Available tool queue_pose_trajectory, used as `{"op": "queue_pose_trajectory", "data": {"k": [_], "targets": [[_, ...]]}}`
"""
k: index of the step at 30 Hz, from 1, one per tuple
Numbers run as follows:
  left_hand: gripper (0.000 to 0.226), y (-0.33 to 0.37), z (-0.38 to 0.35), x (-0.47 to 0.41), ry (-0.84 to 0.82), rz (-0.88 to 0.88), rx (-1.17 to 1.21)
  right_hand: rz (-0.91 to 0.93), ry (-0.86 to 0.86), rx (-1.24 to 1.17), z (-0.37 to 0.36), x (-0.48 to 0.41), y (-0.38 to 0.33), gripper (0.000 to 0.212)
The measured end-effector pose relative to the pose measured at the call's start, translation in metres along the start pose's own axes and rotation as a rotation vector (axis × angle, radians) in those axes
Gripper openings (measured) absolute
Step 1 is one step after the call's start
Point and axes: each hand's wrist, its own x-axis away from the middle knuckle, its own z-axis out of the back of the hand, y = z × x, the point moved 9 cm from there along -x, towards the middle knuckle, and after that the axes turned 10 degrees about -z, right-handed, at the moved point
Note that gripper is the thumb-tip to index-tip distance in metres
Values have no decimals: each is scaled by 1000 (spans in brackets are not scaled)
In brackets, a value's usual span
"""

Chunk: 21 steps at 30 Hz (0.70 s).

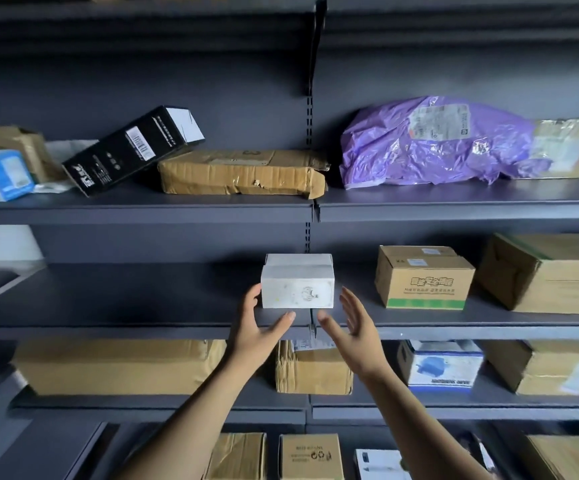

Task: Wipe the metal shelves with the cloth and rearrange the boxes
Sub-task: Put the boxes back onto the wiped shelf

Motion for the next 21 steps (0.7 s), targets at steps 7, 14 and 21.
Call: {"op": "queue_pose_trajectory", "data": {"k": [7, 14, 21], "targets": [[71, 40, 39, 16, 76, -71, 44, 79, -66, -75, -19, 30, -47, 83], [52, 92, 106, -9, 212, -204, 153, 252, -135, -120, -76, 29, -140, 68], [65, 120, 194, -53, 331, -335, 168, 437, -179, -142, -139, 9, -231, 74]]}}
